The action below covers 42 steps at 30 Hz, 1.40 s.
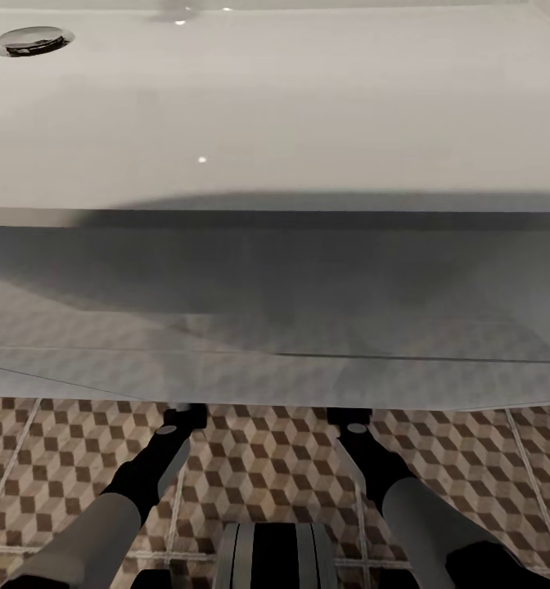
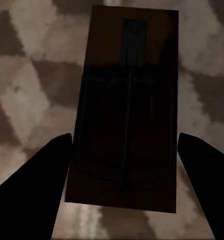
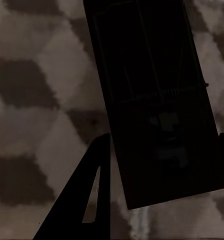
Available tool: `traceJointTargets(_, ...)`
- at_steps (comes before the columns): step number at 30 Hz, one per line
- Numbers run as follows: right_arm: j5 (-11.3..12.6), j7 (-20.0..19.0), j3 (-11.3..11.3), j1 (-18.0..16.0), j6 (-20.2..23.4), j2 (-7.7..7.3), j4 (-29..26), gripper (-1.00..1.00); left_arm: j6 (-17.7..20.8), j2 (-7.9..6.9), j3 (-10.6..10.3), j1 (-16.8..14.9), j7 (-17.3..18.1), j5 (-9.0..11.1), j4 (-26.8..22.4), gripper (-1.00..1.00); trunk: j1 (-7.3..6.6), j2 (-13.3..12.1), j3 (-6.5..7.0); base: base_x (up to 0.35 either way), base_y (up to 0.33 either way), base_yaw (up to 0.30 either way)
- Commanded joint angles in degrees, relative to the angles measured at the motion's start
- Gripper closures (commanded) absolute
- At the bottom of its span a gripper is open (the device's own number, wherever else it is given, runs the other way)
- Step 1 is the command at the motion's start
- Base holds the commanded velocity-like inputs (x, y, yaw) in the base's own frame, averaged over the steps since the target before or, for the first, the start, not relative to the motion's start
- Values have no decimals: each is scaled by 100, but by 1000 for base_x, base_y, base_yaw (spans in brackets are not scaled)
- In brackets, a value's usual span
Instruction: Take the four mousetraps from the cabinet in the bathroom and place them on the bathroom floor. Make sure all four end up on the same floor surface, and ensure that at least two of them are either under or directly next to the same bathroom sink.
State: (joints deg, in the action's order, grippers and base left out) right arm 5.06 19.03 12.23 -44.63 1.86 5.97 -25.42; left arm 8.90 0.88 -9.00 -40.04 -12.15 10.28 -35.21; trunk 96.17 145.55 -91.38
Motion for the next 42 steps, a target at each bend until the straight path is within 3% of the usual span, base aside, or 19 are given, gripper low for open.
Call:
traceJointTargets(1,114,20,20,-2,-4,-6,12,100,24,6,-38,-2,-50,57,8,100,-1,1,-3,0,0,0)
traceJointTargets(9,342,-198,-71,-2,-34,7,77,100,24,23,-34,-4,-45,68,76,100,-1,1,-3,0,0,0)
traceJointTargets(25,375,-469,-126,-2,-80,10,290,100,76,26,-32,-6,-43,71,223,100,-1,1,-3,0,0,0)
traceJointTargets(35,383,-578,-263,-2,-66,-114,408,100,37,34,-32,-335,-42,77,927,100,-1,1,-3,0,0,0)
traceJointTargets(42,382,-584,-269,-2,-63,-137,415,100,26,42,-32,-416,-41,87,1085,100,-1,1,-3,0,0,0)
